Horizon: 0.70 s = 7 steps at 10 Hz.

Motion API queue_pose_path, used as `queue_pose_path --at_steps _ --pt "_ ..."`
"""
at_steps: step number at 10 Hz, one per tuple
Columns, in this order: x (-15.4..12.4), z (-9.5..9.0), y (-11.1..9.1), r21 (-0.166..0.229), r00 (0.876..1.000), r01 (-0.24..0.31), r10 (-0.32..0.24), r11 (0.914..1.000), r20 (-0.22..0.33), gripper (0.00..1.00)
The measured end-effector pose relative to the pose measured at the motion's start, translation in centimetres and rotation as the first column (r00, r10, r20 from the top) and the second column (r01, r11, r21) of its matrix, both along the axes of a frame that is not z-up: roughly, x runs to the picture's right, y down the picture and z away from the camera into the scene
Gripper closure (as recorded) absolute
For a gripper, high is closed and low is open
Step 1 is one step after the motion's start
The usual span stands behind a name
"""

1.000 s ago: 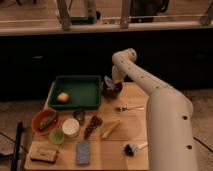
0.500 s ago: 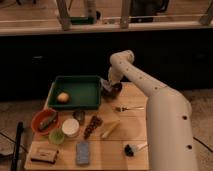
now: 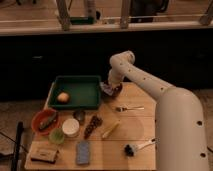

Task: Wipe purple bowl with towel

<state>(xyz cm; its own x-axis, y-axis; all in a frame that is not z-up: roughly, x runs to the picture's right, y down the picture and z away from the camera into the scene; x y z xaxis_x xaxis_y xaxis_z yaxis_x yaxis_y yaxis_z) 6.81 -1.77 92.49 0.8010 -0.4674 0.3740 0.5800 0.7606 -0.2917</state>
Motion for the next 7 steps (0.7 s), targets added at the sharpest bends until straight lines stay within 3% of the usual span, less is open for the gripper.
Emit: queue_pose_path --at_steps 4,7 --pt "3.5 1.4 -1.4 0.008 0.994 -0.042 0.043 0.9991 -0.102 1.0" --pt "4.6 3.2 -2.8 0.021 0.988 -0.074 0.076 0.997 -0.131 1.0"
